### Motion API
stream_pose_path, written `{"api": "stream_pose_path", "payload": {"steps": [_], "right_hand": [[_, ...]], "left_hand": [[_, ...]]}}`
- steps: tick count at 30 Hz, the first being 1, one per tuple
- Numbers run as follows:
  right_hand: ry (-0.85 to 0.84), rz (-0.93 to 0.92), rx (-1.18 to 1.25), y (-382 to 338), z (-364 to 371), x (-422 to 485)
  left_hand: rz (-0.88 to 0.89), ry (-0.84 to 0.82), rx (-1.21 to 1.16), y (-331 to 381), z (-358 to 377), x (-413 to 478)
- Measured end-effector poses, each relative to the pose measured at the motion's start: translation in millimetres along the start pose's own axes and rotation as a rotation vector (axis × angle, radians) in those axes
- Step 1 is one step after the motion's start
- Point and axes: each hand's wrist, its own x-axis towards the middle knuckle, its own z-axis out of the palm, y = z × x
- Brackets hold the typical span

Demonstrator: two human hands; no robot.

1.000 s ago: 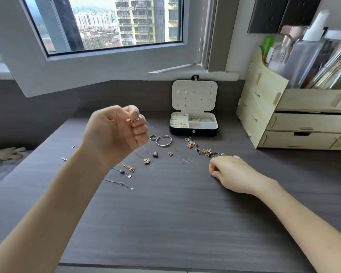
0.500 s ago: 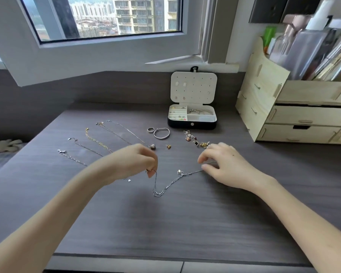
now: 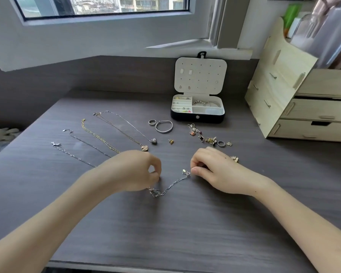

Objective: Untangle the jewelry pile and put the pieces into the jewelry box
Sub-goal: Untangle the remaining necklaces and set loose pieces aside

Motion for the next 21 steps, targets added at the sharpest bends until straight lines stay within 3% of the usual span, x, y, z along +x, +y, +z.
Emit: {"api": "stream_pose_path", "payload": {"steps": [4, 14, 21], "right_hand": [[0.001, 0.017, 0.228, 5, -3, 1], [0.028, 0.058, 0.411, 6, -7, -2], [-0.021, 0.146, 0.499, 6, -13, -10]], "left_hand": [[0.102, 0.178, -0.074, 6, 9, 14], [0.235, 0.106, -0.479, 25, 24, 46], [0.096, 0.02, -0.907, 12, 23, 43]]}}
